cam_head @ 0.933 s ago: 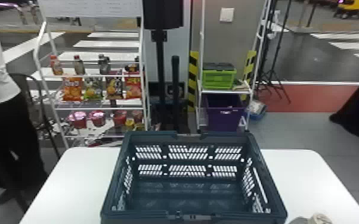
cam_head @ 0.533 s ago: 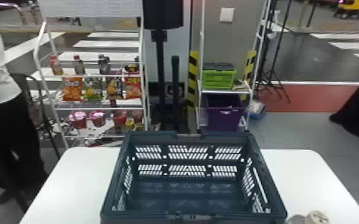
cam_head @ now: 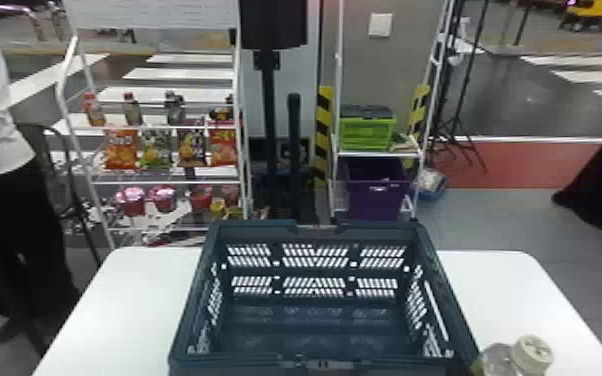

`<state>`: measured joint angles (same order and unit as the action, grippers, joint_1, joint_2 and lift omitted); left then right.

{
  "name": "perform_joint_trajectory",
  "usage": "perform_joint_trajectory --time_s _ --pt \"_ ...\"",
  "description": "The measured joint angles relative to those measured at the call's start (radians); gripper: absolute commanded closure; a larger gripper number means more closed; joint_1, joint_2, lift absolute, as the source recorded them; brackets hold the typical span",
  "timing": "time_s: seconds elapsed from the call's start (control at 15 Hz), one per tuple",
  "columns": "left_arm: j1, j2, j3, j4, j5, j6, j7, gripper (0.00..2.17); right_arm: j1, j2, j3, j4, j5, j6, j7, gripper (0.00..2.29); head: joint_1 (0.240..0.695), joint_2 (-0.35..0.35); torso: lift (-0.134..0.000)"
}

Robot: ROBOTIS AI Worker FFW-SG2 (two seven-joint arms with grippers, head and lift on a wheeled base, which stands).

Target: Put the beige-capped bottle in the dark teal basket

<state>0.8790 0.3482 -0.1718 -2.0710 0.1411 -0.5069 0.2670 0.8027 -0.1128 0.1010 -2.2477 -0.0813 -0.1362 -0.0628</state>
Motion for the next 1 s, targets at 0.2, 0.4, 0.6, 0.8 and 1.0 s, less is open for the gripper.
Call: perform_joint_trajectory --time_s 0.2,0.4,0.6,0.8,1.0 --pt "0.002 -0.001 0.0 0.004 0.0 -0.001 0.001 0.15 -0.065 -0.002 0.002 -0.051 0.003 0.15 0.0 2.28 0.499 0.0 0.0" --pt "0.008 -0.002 0.0 0.007 0.0 -0.005 0.002 0.15 -0.168 -0.003 0.016 -0.098 0.013 0.363 0.0 2.28 0.499 0.0 0.0" --pt "0.011 -0.002 0.003 0.014 0.004 -0.01 0.004 0.15 -0.286 -0.006 0.035 -0.116 0.027 0.59 -0.002 2.28 0.499 0.0 0.0" --pt "0.01 -0.002 0.003 0.016 0.009 -0.01 0.003 0.15 -0.426 -0.009 0.066 -0.108 0.033 0.823 -0.003 2.28 0.499 0.0 0.0" --pt "0.009 -0.003 0.003 0.016 0.009 -0.01 0.003 0.15 -0.564 -0.01 0.117 -0.083 0.033 1.026 -0.012 2.28 0.499 0.0 0.0"
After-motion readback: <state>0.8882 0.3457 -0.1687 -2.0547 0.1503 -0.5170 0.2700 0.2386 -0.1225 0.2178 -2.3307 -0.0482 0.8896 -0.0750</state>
